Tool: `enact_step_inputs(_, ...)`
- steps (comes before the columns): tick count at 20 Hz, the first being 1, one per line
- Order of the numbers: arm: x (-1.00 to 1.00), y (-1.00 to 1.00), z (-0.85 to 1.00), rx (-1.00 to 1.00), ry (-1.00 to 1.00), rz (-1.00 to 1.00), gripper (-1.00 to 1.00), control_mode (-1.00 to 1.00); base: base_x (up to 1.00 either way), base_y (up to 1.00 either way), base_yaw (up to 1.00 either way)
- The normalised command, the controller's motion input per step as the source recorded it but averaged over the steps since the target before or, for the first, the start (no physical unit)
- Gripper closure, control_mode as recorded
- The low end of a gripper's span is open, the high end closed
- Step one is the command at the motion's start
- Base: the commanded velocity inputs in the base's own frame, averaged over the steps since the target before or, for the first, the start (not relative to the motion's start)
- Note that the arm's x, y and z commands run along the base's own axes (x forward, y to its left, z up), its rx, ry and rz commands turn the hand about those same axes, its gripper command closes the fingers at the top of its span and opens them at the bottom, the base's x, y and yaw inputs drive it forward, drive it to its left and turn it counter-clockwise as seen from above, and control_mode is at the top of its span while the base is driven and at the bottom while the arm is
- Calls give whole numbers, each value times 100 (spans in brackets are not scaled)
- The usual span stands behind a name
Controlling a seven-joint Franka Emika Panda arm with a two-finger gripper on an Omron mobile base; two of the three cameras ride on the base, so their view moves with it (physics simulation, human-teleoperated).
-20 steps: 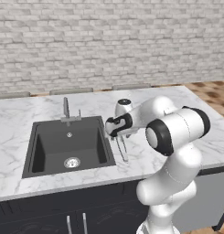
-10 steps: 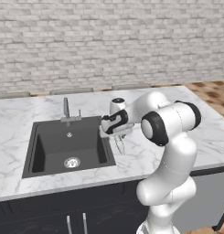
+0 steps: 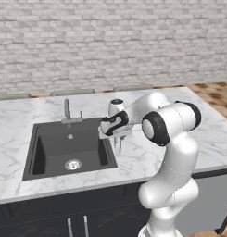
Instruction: Pick up the tongs from the counter and place them near the plate next to the oven.
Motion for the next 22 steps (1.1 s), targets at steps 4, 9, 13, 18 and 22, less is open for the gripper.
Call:
enact_step_inputs(4,-17,0,-37,0,0,0,100,-100,0,0,0)
enact_step_inputs(9,0,0,0,0,0,0,100,-100,0,0,0)
enact_step_inputs(13,-25,0,0,0,-8,0,100,-100,0,0,0)
enact_step_inputs(18,-70,0,31,-3,-37,0,100,-100,0,0,0)
enact_step_inputs(22,-83,0,99,0,-47,0,100,-100,0,0,0)
